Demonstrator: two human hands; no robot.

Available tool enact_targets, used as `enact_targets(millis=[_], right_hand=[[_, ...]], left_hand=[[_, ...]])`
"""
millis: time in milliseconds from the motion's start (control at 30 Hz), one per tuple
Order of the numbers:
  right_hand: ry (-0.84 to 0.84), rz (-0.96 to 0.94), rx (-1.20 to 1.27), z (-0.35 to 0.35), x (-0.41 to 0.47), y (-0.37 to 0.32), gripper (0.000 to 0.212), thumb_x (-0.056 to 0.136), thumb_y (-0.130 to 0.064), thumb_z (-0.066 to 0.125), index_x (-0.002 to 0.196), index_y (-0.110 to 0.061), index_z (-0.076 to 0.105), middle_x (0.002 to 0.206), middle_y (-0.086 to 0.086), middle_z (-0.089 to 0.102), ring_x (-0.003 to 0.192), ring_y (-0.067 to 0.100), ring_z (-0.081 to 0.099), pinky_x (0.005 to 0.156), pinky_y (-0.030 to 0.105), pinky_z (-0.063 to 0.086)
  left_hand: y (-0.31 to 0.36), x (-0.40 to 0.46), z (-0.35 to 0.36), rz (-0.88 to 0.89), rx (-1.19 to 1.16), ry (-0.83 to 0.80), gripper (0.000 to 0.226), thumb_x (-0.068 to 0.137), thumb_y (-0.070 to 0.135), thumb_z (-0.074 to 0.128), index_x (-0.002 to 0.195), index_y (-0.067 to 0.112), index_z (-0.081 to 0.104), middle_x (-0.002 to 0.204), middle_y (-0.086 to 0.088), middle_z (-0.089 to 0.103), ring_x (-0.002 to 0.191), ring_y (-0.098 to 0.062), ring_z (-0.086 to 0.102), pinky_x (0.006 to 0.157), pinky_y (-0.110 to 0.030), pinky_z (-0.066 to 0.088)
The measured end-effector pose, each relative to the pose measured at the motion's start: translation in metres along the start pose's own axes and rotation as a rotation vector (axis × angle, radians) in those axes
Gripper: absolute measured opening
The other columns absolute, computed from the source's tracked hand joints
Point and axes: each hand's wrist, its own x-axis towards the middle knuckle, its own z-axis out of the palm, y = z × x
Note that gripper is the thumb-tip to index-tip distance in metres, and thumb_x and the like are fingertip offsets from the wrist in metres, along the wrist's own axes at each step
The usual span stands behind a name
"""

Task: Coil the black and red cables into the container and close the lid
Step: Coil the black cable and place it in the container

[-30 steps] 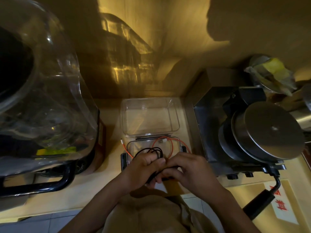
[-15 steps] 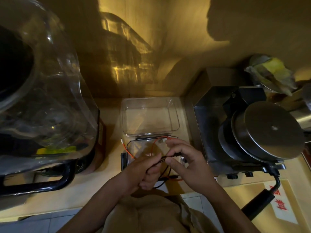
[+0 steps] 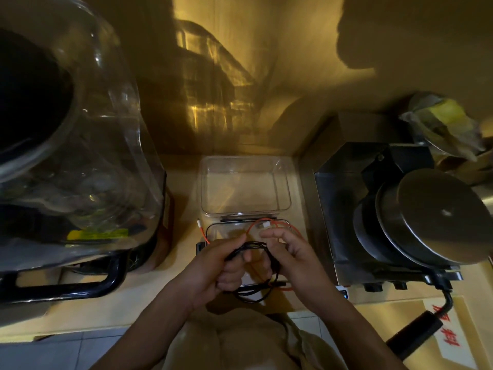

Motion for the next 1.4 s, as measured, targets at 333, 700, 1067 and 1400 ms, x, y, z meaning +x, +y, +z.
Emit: enact_targets(millis=[333,700,1067,1400], right_hand=[[-0.145,0.277,0.323,0.011,0.007,-0.004,0.042,0.101,-0.035,0.041,0.074,-0.008,0.058,0.049,0.007,0.041,0.050,0.025,0.051,0.063,0.038,0.048],[0.073,0.305,0.679,0.018,0.042,-0.005,0.047,0.099,-0.040,0.041,0.066,-0.013,0.061,0.041,-0.007,0.029,0.031,0.005,0.024,0.031,0.018,0.024],[0.153,0.355,0.581,0.013,0.074,-0.015,0.044,0.102,-0.043,0.038,0.086,-0.007,0.055,0.048,-0.002,0.035,0.036,0.008,0.031,0.037,0.020,0.030],[0.056,0.219,0.169,-0.001,0.109,-0.006,0.036,0.103,-0.033,0.044,0.104,-0.004,0.066,0.060,0.005,0.059,0.058,0.019,0.060,0.061,0.032,0.055]], left_hand=[[0.002,0.001,-0.009,0.018,-0.289,-0.068,0.036,0.099,0.030,0.045,0.081,0.006,0.063,0.043,0.007,0.033,0.033,-0.004,0.030,0.034,-0.017,0.025],[-0.006,0.007,-0.013,0.087,-0.192,0.028,0.044,0.099,0.049,0.043,0.100,0.012,0.067,0.058,0.002,0.042,0.068,-0.018,0.053,0.071,-0.028,0.046],[0.004,0.015,-0.005,0.214,-0.162,0.243,0.032,0.096,0.015,0.053,0.123,-0.001,0.060,0.081,-0.010,0.057,0.079,-0.023,0.063,0.083,-0.049,0.057],[0.011,0.044,-0.013,0.372,0.142,0.634,0.020,0.091,0.030,0.059,0.094,0.015,0.071,0.068,-0.002,0.065,0.070,-0.019,0.064,0.067,-0.035,0.054]])
